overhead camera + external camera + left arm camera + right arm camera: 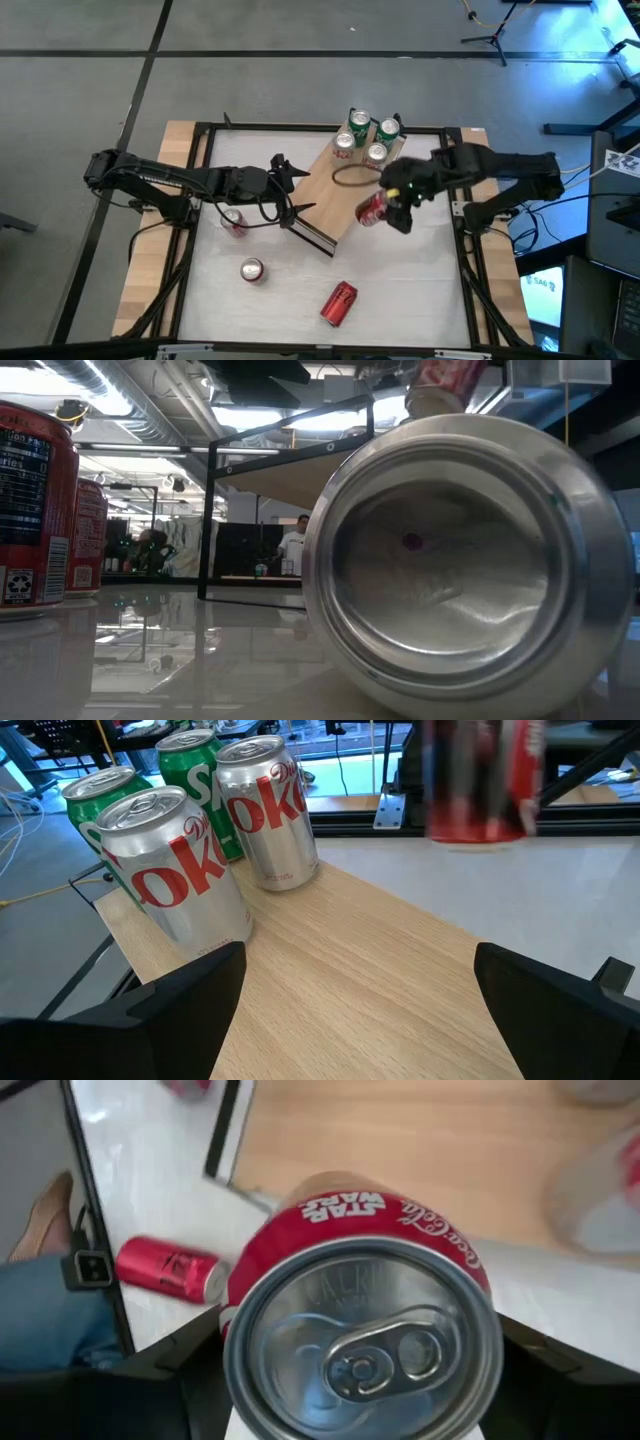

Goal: Place canned beverage on shelf
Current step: Put the right red-white soda can on the shelf

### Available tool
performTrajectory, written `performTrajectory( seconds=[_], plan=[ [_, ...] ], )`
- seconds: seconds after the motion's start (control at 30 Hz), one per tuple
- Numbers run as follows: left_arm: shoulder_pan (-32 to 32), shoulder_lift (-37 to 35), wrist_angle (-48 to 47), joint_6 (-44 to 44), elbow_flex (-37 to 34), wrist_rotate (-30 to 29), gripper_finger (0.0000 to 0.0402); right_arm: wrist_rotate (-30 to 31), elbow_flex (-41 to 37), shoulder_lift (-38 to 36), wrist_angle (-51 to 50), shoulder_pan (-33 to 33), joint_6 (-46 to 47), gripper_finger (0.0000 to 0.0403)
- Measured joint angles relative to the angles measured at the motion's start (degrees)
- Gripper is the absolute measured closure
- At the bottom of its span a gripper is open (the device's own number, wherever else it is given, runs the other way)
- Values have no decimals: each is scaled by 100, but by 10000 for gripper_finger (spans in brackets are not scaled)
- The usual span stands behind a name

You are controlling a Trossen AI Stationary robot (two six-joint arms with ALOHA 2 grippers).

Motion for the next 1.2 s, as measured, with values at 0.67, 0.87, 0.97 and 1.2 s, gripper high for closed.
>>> performTrajectory(
  seconds=[0.67,0.87,0.97,1.2],
  plan=[
    [4,0,102,4,0,-2,17,221,29,235,160,-1193,-1055,102],
    [4,-2,153,5,0,-2,17,231,29,564,205,-1189,-1238,102],
    [4,-2,153,5,0,-2,17,239,29,666,205,-1191,-1375,102],
    [4,12,327,5,0,-2,17,293,29,739,206,-1191,-1427,102]
  ],
)
